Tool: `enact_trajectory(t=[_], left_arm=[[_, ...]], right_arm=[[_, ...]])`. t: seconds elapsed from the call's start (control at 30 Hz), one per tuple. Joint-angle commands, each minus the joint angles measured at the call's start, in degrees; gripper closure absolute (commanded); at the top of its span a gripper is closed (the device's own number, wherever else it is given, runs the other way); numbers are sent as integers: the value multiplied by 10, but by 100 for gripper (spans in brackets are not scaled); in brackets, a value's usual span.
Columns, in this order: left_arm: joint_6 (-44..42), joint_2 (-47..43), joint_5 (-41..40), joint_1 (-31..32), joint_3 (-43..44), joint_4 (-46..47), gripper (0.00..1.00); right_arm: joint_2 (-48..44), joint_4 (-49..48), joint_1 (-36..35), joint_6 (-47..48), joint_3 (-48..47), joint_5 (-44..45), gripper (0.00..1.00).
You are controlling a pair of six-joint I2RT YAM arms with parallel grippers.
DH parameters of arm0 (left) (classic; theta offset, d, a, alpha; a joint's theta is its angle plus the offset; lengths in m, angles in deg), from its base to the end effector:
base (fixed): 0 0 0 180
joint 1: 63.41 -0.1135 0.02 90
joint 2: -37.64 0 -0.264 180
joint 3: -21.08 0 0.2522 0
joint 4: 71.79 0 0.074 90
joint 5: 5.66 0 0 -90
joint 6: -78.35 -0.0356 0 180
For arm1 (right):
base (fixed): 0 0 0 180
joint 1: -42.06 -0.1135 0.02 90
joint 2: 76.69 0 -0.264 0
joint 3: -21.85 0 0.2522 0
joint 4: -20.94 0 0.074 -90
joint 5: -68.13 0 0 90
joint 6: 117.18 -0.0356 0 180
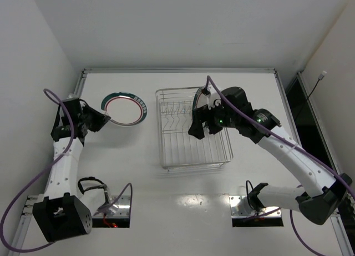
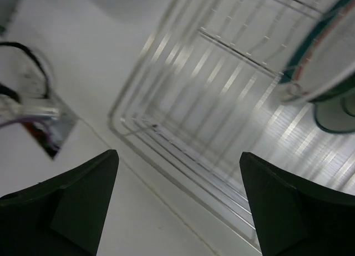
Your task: Load the plates into the dish rack
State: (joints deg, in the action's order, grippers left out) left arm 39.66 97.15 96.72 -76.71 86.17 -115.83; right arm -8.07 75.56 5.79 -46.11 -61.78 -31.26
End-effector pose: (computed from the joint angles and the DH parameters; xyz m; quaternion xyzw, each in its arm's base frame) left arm 0.2180 0.0437 0.2979 -0.4388 0.7818 -0.2326 0.3770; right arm 0.1993 0.1534 0.3551 -0.1704 0.8863 0.2622 0.3417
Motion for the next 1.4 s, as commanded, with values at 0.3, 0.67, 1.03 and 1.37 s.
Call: enact_trajectory(t=[0.3, 0.67, 1.03, 1.37], left_arm=[[63, -77, 174, 3, -5, 21, 100], [154, -121, 165, 116, -51, 89, 100], [212, -104, 114, 252, -56, 160, 100], [130, -51, 74, 263, 14, 60, 40]], right_arm=[[64, -436, 54, -351, 127, -316, 9], [152, -550, 59, -406, 122, -334, 9], [210, -595, 65, -436, 121, -339, 42], [151, -443, 128, -364, 69, -301, 100]])
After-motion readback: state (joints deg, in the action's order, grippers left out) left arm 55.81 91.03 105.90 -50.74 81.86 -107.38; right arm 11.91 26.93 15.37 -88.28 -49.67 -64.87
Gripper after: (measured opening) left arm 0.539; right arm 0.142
